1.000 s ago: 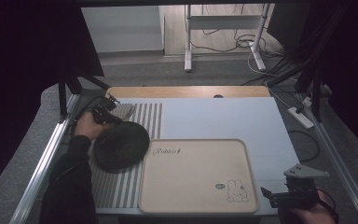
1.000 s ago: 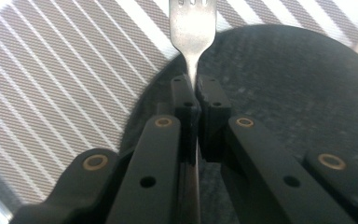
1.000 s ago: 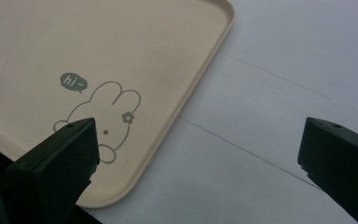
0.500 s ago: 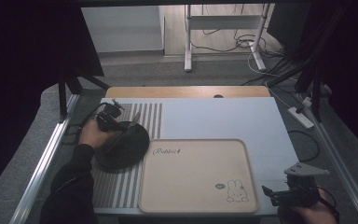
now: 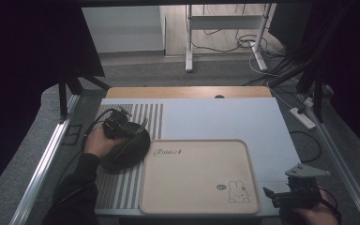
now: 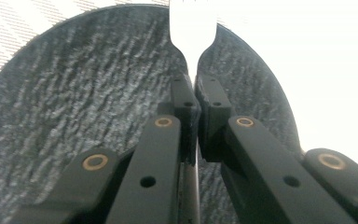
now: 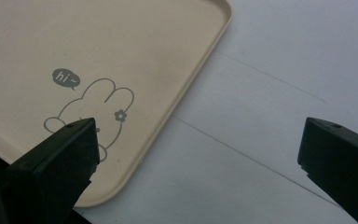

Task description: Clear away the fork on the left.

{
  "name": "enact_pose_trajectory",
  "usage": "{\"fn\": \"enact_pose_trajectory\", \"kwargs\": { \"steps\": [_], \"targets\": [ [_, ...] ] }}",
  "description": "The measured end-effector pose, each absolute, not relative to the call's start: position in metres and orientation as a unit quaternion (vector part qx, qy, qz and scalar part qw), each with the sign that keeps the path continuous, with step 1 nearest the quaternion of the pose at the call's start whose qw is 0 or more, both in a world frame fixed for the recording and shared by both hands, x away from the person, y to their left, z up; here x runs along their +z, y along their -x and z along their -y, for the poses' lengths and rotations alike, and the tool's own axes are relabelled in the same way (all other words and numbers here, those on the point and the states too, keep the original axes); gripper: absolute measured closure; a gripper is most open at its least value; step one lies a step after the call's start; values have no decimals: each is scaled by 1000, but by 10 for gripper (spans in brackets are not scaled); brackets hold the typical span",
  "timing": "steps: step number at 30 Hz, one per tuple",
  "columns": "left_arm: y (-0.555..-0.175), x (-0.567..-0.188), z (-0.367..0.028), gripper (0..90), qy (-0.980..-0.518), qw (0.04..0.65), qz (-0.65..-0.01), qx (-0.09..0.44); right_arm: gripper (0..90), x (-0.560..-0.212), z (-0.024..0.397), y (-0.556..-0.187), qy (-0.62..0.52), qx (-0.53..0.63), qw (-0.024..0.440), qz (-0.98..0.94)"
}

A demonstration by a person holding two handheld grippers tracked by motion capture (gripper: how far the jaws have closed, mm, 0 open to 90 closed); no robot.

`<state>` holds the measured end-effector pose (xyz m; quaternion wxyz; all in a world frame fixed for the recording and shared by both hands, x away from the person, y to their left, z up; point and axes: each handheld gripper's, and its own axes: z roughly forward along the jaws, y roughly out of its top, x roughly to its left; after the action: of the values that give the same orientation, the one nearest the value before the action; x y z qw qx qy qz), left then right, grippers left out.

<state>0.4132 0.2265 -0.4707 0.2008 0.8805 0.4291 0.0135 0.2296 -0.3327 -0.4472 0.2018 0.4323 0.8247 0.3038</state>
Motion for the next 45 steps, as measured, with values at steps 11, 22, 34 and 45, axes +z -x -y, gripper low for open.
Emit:
{"fn": "enact_pose_trajectory", "kwargs": {
  "steps": [11, 22, 34, 45],
  "targets": [
    [-390, -464, -208, 867, -886, 209, -413, 4, 0, -447, 331, -229, -427, 301, 205, -828],
    [-368, -452, -190, 867, -888, 209, -410, 4, 0, -448, 329, -228, -421, 296, 207, -832],
    [-347, -455, -157, 866, -889, 206, -409, -16, 0, -448, 328, -228, -417, 295, 209, -834],
    [-334, -459, -122, 866, -895, 196, -399, -29, 0, -448, 328, -228, -414, 294, 208, -836]
  ]
}}
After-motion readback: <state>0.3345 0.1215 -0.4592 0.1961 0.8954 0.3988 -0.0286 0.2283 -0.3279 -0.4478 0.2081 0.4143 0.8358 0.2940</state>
